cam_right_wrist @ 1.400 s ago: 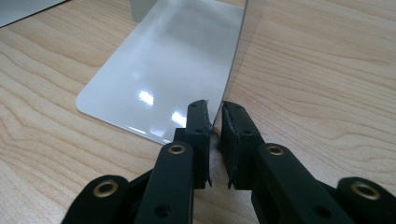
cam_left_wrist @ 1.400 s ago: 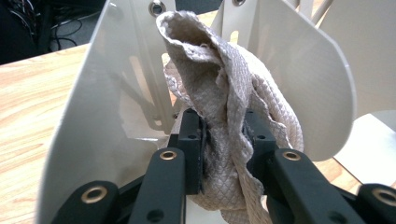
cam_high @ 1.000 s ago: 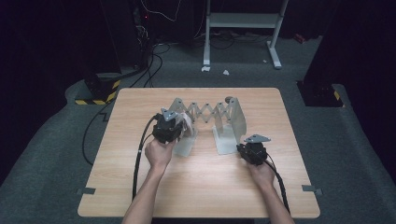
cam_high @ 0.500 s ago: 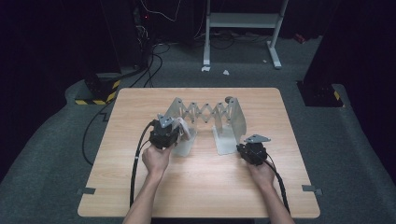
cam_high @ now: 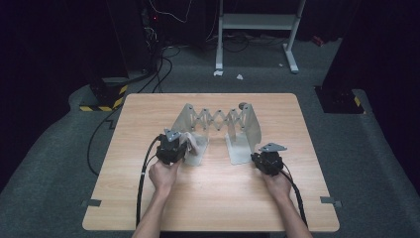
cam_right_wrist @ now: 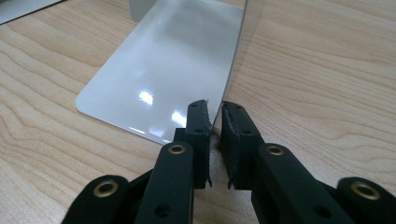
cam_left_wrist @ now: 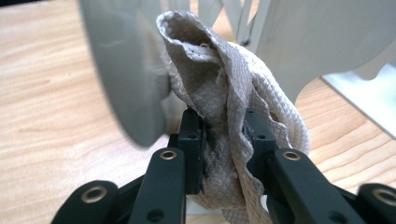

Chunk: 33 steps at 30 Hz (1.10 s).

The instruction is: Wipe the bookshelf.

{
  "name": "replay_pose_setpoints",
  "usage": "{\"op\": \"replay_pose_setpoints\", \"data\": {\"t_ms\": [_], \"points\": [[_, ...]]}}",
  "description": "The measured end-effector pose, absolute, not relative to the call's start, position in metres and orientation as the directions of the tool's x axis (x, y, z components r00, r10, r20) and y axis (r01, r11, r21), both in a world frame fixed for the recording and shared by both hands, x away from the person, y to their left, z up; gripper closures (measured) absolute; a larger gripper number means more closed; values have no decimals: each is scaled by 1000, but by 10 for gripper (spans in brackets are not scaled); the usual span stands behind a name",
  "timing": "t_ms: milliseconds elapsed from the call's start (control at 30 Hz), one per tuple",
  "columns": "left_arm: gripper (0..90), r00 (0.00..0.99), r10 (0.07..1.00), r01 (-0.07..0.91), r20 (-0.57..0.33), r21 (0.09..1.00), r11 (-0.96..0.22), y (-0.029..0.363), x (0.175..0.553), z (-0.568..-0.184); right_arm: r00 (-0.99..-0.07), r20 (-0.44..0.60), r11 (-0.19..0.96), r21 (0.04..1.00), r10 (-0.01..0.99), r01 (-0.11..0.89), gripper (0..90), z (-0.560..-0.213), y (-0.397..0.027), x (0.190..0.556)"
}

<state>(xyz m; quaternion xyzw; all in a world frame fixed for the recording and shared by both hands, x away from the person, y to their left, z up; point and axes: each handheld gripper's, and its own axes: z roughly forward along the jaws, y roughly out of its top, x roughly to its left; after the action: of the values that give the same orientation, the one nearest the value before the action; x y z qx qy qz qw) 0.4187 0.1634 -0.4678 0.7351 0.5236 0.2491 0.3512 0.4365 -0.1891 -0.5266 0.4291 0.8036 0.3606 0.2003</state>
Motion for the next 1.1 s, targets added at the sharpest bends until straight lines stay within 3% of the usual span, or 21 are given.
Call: {"op": "replay_pose_setpoints", "data": {"t_ms": [567,1100], "points": [[734,318,948,638,7,738,-219,168,419,-490,-552,-16,375,750,834,545,815,-526,-189,437],[734,326,945,585,-7,787,-196,171,414,-453,-552,-15,375,750,834,545,815,-526,-189,437]]}}
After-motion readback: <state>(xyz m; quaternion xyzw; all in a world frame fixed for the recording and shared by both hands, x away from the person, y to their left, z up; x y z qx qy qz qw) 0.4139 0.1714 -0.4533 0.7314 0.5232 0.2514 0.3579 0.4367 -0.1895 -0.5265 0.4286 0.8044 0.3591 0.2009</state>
